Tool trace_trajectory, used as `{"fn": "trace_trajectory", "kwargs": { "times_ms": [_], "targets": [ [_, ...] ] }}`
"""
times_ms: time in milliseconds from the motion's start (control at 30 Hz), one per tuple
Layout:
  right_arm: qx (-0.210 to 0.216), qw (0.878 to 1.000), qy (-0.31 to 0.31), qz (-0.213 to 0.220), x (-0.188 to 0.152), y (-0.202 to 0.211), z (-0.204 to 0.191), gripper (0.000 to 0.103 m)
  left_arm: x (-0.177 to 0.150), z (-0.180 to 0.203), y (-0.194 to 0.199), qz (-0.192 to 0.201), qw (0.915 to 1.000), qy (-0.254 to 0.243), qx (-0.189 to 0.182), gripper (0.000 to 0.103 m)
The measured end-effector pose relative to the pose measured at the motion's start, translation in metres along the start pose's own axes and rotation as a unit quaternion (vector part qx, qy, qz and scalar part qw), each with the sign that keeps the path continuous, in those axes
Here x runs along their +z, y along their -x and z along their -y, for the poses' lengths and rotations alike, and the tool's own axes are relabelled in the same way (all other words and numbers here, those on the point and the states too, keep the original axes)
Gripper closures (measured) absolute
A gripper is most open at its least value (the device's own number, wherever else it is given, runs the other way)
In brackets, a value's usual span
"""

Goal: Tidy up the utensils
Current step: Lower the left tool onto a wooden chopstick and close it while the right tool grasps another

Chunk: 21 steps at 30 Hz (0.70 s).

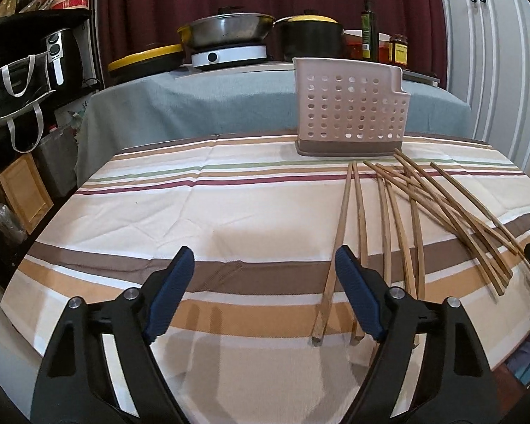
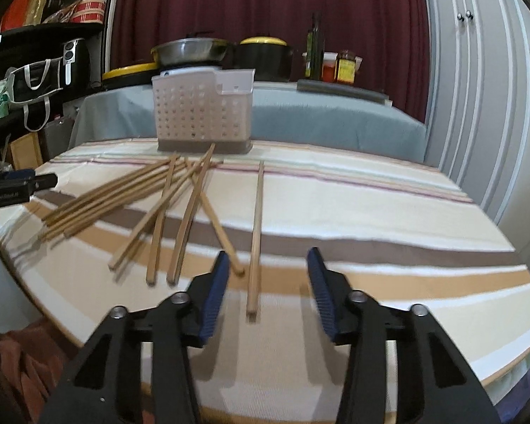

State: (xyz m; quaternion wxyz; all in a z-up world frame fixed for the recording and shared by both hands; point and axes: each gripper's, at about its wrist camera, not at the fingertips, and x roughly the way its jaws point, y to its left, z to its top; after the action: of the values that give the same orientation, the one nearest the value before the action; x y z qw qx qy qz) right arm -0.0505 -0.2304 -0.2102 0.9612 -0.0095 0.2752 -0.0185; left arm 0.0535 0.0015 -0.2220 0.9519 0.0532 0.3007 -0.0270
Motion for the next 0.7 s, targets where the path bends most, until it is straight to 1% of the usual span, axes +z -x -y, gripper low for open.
{"fn": "trace_trajectory", "kwargs": {
  "times_ms": [67,167,267,333,400,433,533,567,700],
  "targets": [
    [0.004,1.000,-0.006,-0.007,-0.006,-0.003,0.001,0.071,-0.002,0.001,-0.002,-0.004,1.0000,-0.001,-0.002,0.024],
    [0.005,1.000,-0.022,-0.006,-0.009,-0.005,0.007,0.077,-0.004,0.004,-0.003,-0.006,1.0000,-0.005,-0.003,0.025],
    [0.001,0.999,-0.031,-0.007,-0.008,-0.007,0.011,0.080,-0.006,0.006,-0.003,-0.006,0.9999,-0.008,-0.003,0.025],
    [0.003,0.999,-0.038,-0.008,-0.009,-0.008,0.014,0.081,-0.007,0.008,-0.004,-0.008,0.9999,-0.009,-0.005,0.026],
    [0.004,0.999,-0.038,-0.007,-0.008,-0.009,0.015,0.082,-0.008,0.010,-0.006,-0.009,0.9999,-0.012,-0.008,0.028],
    [0.004,0.999,-0.036,-0.007,-0.008,-0.009,0.015,0.083,-0.010,0.012,-0.006,-0.011,0.9998,-0.015,-0.011,0.031],
    [0.006,0.999,-0.032,-0.007,-0.008,-0.010,0.013,0.083,-0.013,0.014,-0.010,-0.014,0.9995,-0.021,-0.016,0.033],
    [0.006,0.999,-0.031,-0.007,-0.008,-0.011,0.013,0.083,-0.013,0.015,-0.012,-0.017,0.9995,-0.022,-0.017,0.037],
    [0.007,0.999,-0.032,-0.007,-0.009,-0.010,0.014,0.083,-0.018,0.013,-0.016,-0.027,0.9989,-0.021,-0.032,0.043]
  ]
}}
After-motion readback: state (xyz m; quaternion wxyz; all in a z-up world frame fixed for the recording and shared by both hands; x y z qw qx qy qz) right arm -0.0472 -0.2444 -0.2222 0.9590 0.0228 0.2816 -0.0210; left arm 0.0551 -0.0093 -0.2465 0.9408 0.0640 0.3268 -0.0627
